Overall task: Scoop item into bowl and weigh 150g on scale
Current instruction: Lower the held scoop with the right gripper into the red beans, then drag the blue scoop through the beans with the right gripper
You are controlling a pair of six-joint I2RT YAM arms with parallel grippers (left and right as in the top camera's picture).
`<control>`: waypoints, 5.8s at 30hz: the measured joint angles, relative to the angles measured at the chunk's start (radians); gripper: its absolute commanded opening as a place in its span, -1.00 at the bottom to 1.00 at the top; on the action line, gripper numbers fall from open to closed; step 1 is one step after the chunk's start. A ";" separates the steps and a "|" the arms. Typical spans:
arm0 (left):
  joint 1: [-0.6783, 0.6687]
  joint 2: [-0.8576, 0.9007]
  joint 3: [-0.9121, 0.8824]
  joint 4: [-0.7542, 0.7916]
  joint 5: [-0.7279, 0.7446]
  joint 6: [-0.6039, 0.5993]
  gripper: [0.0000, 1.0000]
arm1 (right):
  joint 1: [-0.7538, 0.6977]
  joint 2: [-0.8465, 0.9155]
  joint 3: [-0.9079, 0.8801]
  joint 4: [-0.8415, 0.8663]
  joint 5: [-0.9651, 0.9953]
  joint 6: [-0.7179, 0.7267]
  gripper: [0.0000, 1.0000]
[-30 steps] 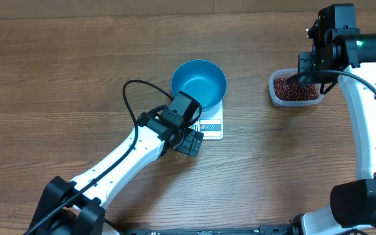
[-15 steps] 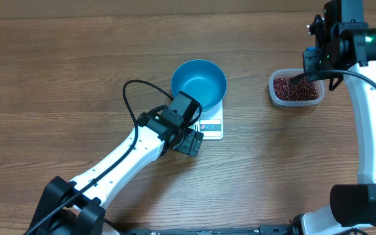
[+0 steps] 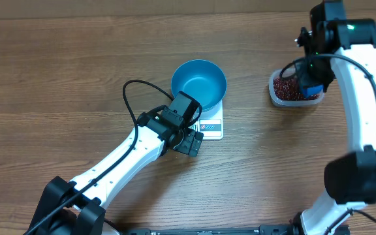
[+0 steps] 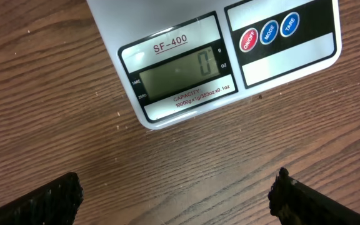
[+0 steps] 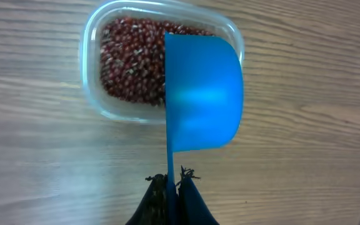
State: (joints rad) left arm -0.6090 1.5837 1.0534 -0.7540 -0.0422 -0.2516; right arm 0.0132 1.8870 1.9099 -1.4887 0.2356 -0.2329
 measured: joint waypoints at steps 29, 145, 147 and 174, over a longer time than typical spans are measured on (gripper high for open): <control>0.000 0.000 0.000 0.000 0.000 0.000 0.99 | 0.005 0.153 0.008 0.055 0.038 -0.109 -0.93; 0.000 0.000 0.000 0.000 0.000 0.000 0.99 | -0.444 0.182 -0.150 0.216 -0.778 0.004 -0.93; 0.000 0.000 0.000 0.000 0.000 0.000 0.99 | -0.448 0.180 -0.164 0.239 -0.781 0.009 -0.92; 0.000 0.000 0.000 0.000 0.000 0.000 0.99 | -0.443 0.187 -0.203 0.303 -0.834 0.031 -0.39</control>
State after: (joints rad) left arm -0.6090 1.5837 1.0534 -0.7536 -0.0422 -0.2516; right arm -0.4301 2.0735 1.7069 -1.1854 -0.5983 -0.2024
